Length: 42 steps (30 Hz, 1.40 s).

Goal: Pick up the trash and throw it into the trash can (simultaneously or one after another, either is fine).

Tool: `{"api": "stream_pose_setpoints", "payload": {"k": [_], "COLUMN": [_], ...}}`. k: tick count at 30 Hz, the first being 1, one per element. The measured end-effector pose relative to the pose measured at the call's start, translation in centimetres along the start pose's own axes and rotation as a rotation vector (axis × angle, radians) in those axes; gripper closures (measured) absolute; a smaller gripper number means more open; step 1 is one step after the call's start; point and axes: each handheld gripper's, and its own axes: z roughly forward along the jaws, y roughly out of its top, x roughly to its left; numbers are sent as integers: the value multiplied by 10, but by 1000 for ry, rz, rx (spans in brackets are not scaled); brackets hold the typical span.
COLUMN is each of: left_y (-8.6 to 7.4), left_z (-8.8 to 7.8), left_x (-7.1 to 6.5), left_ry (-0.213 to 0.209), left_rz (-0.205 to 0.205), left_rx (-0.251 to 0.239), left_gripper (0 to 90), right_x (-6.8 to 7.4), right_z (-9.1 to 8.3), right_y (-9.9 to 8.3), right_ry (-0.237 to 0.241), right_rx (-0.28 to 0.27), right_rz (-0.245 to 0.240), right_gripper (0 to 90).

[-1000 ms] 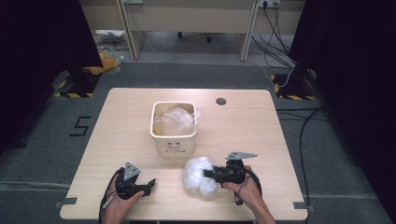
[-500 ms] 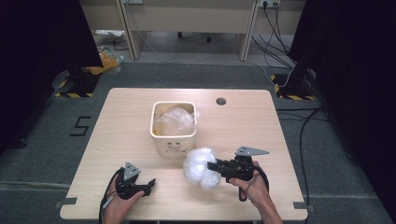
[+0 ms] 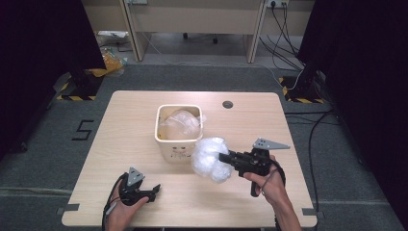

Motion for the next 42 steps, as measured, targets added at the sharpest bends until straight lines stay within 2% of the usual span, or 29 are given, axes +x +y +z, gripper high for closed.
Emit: {"api": "stream_pose_setpoints", "payload": {"k": [10, 13, 17, 24, 29, 35, 40, 42], "left_y": [0, 0, 0, 0, 0, 0, 0, 0], "left_z": [0, 0, 0, 0, 0, 0, 0, 0], "left_x": [0, 0, 0, 0, 0, 0, 0, 0], "left_ry": [1, 1, 2, 0, 0, -1, -1, -1], "left_rz": [1, 3, 3, 3, 5, 3, 3, 3], "left_rx": [-1, 0, -2, 1, 3, 3, 2, 3], "left_gripper": [155, 155, 155, 155, 155, 155, 155, 155], "right_x": [14, 13, 10, 5, 2, -2, -5, -6], "right_z": [4, 12, 29, 65, 86, 113, 135, 143], "right_y": [59, 71, 86, 108, 119, 123, 121, 119], "right_ry": [3, 6, 16, -10, -21, -33, -58, -85], "right_rx": [-41, -39, -18, 32, 56, 92, 136, 162], "right_rz": [-74, -70, -64, -61, -55, -43, -52, -70], "right_gripper": [721, 721, 722, 722, 722, 722, 722, 722]}}
